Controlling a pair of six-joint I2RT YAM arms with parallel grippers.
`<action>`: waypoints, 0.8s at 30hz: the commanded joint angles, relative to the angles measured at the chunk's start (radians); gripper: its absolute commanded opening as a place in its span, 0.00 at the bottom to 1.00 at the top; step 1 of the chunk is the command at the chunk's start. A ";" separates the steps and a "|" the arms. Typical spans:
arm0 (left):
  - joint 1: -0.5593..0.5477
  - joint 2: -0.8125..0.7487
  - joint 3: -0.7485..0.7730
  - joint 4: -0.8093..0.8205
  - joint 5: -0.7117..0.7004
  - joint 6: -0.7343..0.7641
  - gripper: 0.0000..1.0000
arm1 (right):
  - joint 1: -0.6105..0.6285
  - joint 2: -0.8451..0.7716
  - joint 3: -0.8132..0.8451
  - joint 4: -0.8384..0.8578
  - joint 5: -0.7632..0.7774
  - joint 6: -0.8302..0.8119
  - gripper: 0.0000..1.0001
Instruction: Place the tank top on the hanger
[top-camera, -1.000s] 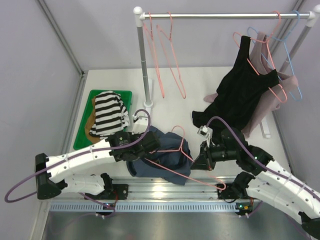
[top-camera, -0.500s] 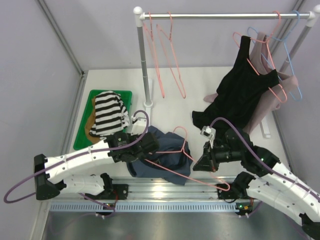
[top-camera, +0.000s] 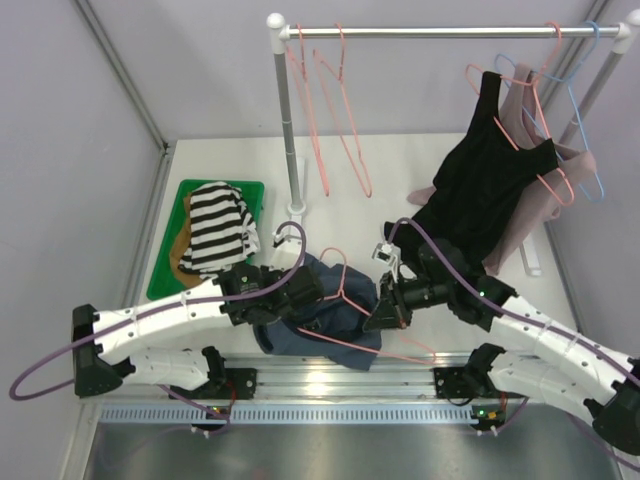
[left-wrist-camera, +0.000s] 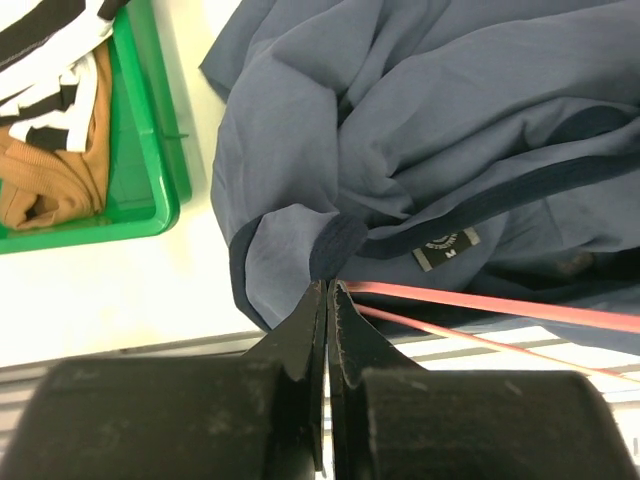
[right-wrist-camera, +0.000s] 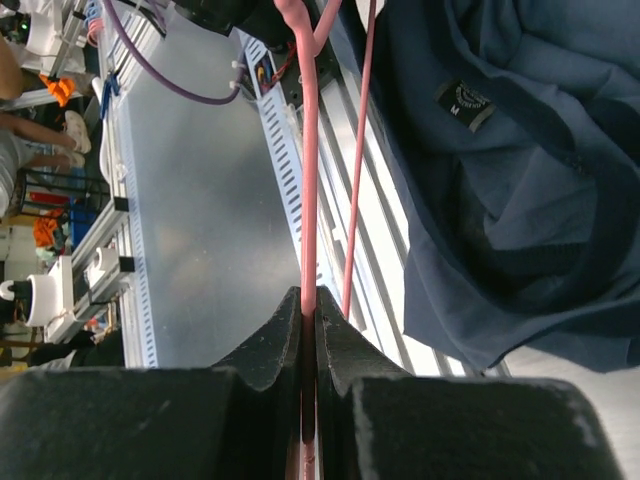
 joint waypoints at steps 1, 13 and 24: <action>-0.014 -0.003 0.045 0.045 -0.018 0.025 0.00 | 0.014 0.053 -0.007 0.211 -0.043 -0.016 0.00; -0.041 0.017 0.068 0.095 -0.027 0.053 0.00 | 0.089 0.236 -0.036 0.547 -0.017 0.047 0.00; -0.052 -0.066 0.002 0.150 -0.073 0.007 0.06 | 0.114 0.343 -0.039 0.685 0.086 0.065 0.00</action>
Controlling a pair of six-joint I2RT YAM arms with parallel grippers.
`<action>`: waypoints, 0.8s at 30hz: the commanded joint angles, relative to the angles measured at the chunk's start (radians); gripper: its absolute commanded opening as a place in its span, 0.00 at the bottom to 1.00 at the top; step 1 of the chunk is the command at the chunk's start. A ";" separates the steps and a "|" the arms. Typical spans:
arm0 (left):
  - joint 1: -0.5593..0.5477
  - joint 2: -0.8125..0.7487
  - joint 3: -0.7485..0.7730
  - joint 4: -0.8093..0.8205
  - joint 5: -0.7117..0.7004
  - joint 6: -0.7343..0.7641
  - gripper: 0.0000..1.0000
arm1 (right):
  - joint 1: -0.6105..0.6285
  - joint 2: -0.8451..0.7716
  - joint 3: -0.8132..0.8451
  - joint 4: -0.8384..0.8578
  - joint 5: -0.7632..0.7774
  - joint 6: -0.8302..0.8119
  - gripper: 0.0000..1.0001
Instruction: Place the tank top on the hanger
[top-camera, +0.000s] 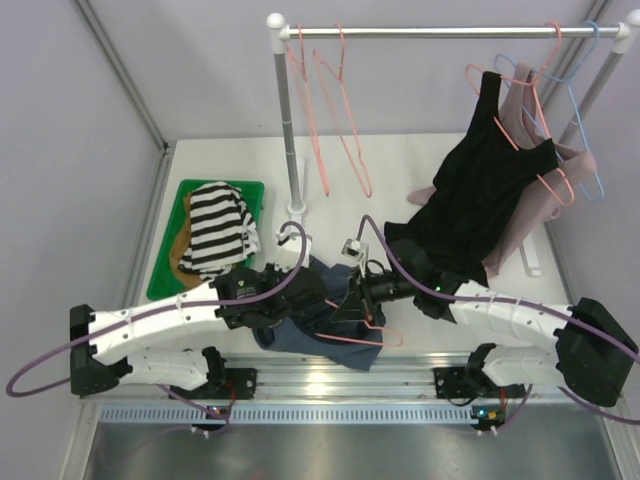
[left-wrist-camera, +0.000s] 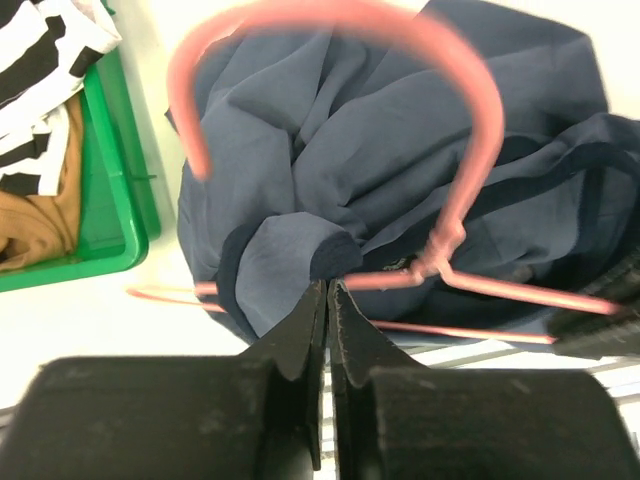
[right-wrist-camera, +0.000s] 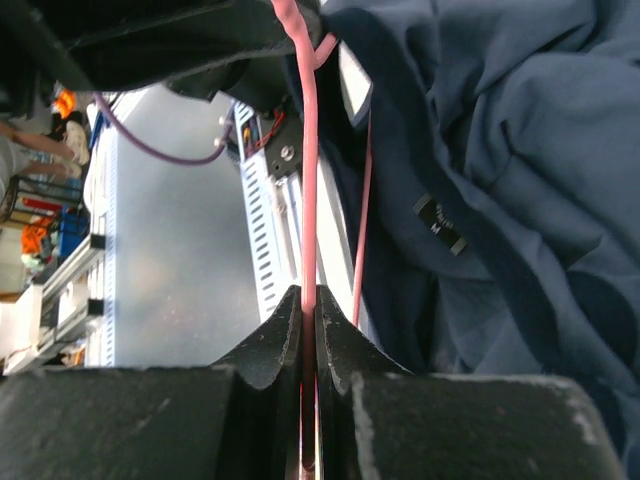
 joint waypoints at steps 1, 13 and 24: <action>-0.008 -0.071 -0.026 0.076 -0.038 -0.022 0.09 | 0.016 0.022 0.008 0.168 0.043 -0.005 0.00; -0.008 -0.206 -0.127 0.237 0.022 0.044 0.52 | 0.033 0.079 -0.001 0.214 0.087 0.011 0.00; -0.008 -0.255 -0.230 0.493 -0.075 0.095 0.56 | 0.048 0.097 0.008 0.211 0.107 0.011 0.00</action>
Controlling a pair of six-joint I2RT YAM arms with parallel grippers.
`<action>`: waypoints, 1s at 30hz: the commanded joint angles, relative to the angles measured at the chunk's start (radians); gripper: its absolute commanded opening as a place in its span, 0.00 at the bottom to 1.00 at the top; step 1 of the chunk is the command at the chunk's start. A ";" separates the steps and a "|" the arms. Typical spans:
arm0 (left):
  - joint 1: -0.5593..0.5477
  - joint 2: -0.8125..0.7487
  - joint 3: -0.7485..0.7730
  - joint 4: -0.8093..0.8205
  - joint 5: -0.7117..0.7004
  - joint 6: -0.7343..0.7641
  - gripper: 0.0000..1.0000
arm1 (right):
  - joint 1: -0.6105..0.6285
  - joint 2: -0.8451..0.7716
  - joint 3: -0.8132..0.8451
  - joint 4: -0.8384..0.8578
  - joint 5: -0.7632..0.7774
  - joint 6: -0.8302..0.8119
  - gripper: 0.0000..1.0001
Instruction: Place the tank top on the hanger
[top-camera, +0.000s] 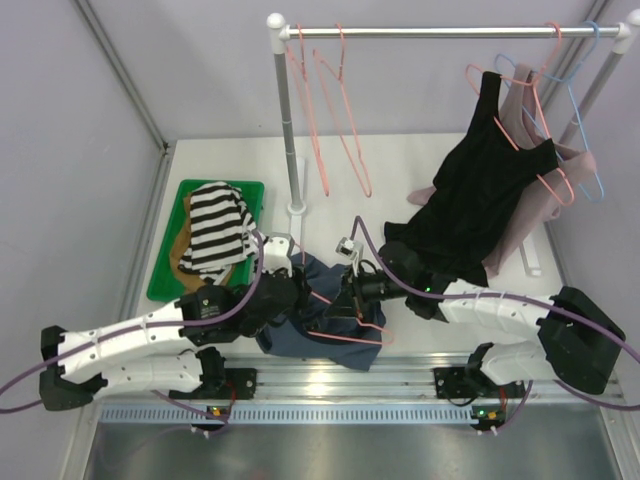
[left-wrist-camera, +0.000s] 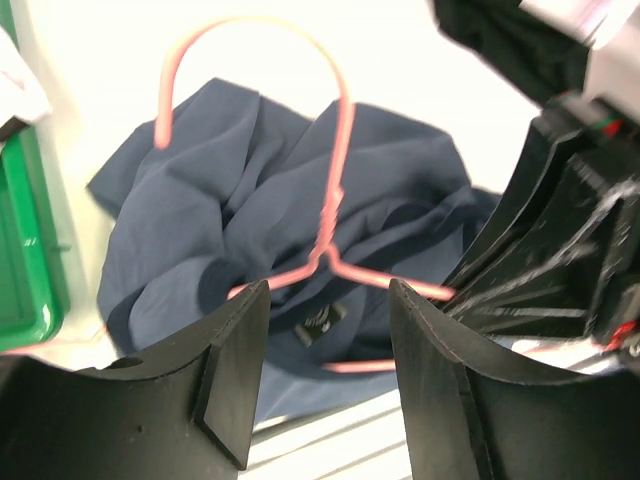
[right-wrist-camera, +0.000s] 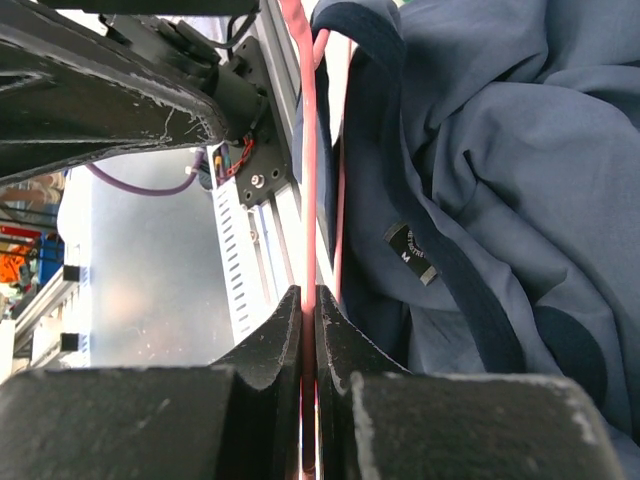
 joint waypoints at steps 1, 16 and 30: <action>-0.004 0.019 -0.017 0.174 -0.071 0.048 0.56 | 0.022 0.006 0.009 0.087 0.013 -0.013 0.00; -0.004 0.090 -0.082 0.295 -0.206 0.050 0.39 | 0.031 -0.006 0.026 0.063 0.031 -0.014 0.00; -0.004 0.067 -0.102 0.312 -0.202 0.091 0.00 | 0.041 -0.014 0.055 -0.005 0.100 -0.011 0.00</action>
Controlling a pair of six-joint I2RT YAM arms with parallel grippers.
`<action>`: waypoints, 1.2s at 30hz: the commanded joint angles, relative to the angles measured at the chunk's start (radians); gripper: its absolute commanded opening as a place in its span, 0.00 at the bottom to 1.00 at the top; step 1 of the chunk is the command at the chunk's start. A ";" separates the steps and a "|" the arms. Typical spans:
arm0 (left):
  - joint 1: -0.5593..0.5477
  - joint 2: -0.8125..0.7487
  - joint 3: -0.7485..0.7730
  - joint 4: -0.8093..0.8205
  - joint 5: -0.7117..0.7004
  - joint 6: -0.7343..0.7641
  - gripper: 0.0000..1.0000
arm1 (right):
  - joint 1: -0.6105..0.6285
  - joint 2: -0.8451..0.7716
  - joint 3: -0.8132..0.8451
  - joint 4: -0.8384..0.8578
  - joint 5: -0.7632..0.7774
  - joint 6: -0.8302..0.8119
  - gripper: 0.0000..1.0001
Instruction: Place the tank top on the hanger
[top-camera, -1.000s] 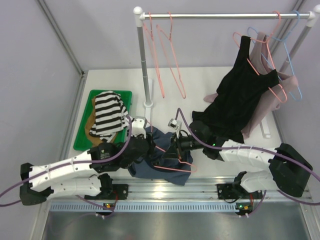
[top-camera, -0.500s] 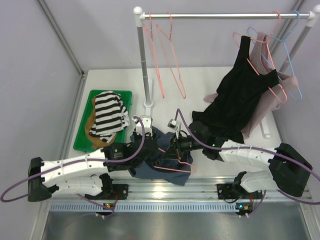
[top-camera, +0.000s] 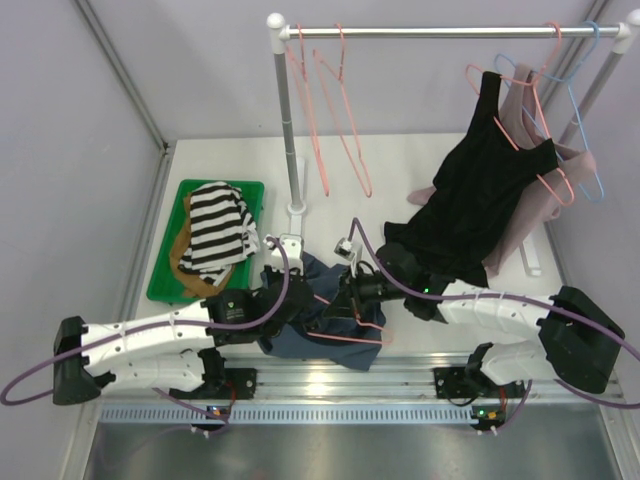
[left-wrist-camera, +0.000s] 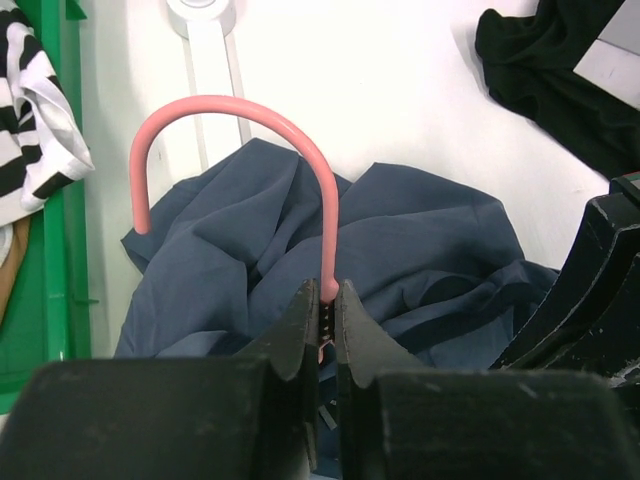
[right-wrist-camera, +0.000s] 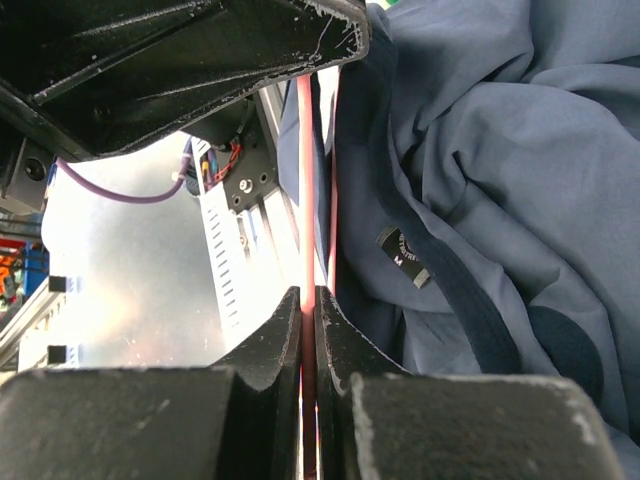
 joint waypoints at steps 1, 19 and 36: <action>-0.004 -0.035 0.002 0.069 -0.020 0.024 0.00 | 0.019 -0.019 0.060 -0.019 0.060 -0.011 0.00; -0.004 -0.029 0.035 -0.026 -0.019 0.057 0.00 | 0.016 -0.323 0.143 -0.483 0.506 0.013 0.50; -0.004 -0.047 0.055 -0.048 -0.031 0.064 0.00 | 0.017 -0.293 0.115 -0.682 0.522 -0.019 0.30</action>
